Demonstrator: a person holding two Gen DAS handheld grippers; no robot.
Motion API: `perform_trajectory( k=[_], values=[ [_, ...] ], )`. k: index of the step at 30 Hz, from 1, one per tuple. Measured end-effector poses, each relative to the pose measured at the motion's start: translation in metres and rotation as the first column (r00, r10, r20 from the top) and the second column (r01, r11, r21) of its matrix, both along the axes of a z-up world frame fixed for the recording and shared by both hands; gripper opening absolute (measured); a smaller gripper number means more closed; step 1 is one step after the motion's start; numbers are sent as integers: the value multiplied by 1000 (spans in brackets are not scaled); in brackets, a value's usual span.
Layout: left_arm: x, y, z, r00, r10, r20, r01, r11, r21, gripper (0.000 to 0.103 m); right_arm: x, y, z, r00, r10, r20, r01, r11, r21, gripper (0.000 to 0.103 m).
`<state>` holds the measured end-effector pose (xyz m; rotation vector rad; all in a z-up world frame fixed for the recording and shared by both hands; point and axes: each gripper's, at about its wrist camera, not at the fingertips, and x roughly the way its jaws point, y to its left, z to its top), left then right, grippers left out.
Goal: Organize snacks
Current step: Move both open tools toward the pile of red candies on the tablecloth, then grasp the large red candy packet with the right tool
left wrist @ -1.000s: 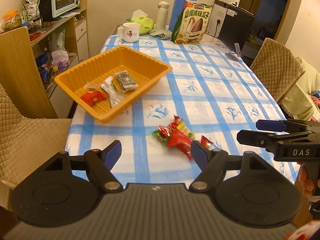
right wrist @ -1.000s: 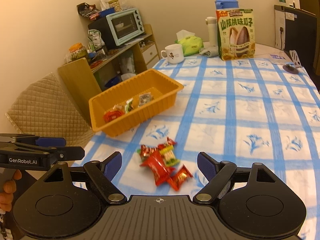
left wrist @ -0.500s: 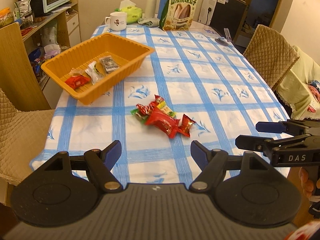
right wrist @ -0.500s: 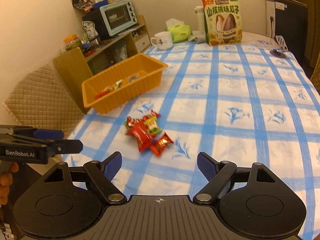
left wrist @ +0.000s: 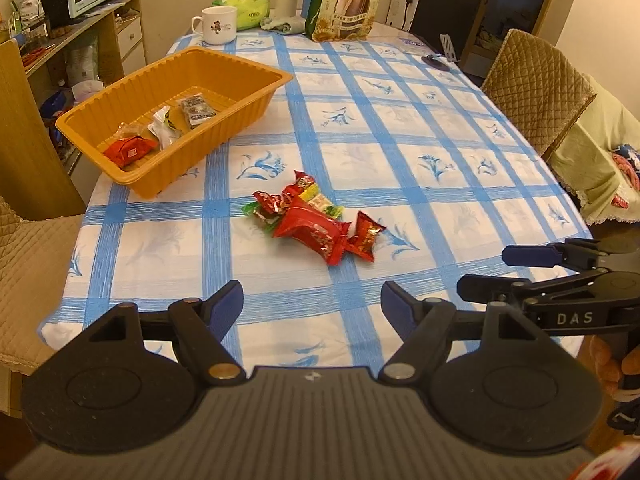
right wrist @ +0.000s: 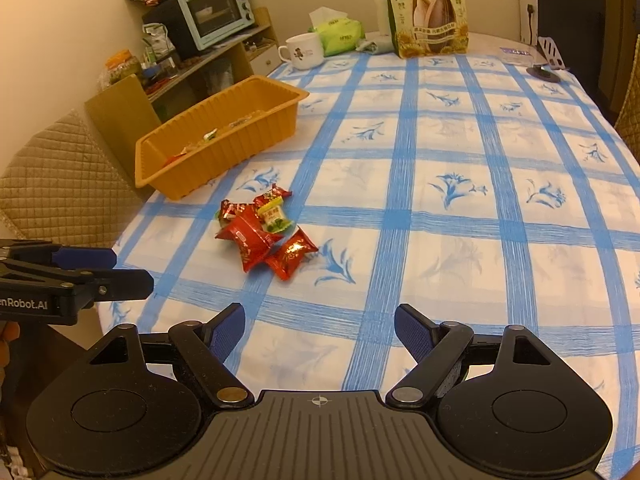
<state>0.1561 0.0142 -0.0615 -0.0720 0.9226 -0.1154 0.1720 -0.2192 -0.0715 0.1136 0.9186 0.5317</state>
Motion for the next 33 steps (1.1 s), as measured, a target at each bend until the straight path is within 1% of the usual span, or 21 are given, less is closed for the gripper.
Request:
perform_trajectory(
  k=[7,9,10,12,14,17,23,29,33],
  values=[
    [16,14,-11,1000,9,-18,-8,1000,16,73,7,23,-6,999,46,19,-46,999,-13,81],
    [20,18,-15,1000,10,-24,-9,1000,21,73,11,33,-9,997,74,33,-73,997,-20,77],
    [22,20,-16,1000,10,-25,-10,1000,22,72,13,38,-10,995,86,41,-85,996,-24,73],
    [26,25,-19,1000,13,-27,-12,1000,28,71,18,49,-13,993,110,52,-109,993,-34,70],
    [31,30,-22,999,15,-31,-14,999,36,70,24,60,-16,988,139,66,-136,990,-41,65],
    [37,39,-27,999,23,-37,-22,999,45,68,32,78,-21,980,182,84,-177,982,-62,59],
    [48,55,-36,998,30,-58,-27,999,47,67,50,110,-32,963,246,114,-232,965,-118,55],
    [58,66,-43,997,16,-72,-13,999,45,66,67,134,-42,944,303,128,-278,943,-180,49],
    [64,70,-47,997,5,-81,-1,999,45,66,75,146,-49,935,333,122,-301,928,-219,48]
  ],
)
